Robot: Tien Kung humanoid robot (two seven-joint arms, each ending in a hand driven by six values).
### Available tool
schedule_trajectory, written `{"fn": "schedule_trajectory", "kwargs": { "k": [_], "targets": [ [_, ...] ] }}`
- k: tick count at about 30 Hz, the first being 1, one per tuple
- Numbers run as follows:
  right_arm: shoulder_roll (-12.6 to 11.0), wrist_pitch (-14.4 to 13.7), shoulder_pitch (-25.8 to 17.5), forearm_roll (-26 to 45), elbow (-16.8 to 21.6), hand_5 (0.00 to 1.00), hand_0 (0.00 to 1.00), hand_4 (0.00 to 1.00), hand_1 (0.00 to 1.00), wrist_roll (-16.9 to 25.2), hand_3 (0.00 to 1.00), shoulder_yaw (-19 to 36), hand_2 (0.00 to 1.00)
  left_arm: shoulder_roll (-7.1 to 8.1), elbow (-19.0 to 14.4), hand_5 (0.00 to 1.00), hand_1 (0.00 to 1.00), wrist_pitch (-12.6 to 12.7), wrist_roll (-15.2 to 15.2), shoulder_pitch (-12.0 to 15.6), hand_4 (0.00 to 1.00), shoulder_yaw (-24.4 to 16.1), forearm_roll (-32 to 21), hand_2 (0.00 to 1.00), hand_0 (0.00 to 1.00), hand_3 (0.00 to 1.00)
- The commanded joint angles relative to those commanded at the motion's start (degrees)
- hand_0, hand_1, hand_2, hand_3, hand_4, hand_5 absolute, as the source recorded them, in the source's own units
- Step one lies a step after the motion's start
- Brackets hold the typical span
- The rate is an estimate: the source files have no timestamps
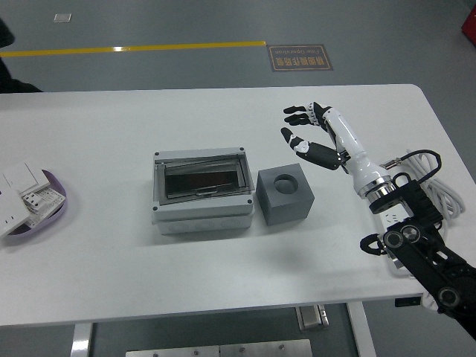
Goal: Pick up the cylinder from the cube,place it in the box,flap close box
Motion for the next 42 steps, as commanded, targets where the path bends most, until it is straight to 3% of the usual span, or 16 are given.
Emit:
{"fn": "schedule_trajectory", "kwargs": {
  "k": [10, 23, 42],
  "targets": [
    [1.71, -0.47, -2.56, 2.78, -1.18, 0.285, 0.728, 0.708, 0.625, 1.45, 0.649, 3.73, 0.617, 0.74, 0.0, 0.167, 0.61, 0.01, -0.01, 0.79, 0.619, 0.14, -0.22, 0.604, 0.589, 0.621],
    [3.89, 0.37, -5.37, 10.23, -3.48, 0.269, 0.718, 0.725, 0.629, 3.08, 0.647, 6.32, 0.614, 1.55, 0.0, 0.172, 0.61, 0.68, 0.07, 2.31, 0.626, 1.81, -4.6, 0.605, 0.589, 0.622],
    [3.27, 0.49, -4.83, 10.57, -2.96, 0.263, 0.714, 0.754, 0.628, 2.88, 0.649, 10.02, 0.616, 1.64, 0.0, 0.169, 0.61, 1.38, -2.22, 0.31, 0.629, 1.68, -8.58, 0.605, 0.59, 0.623]
  ]
}}
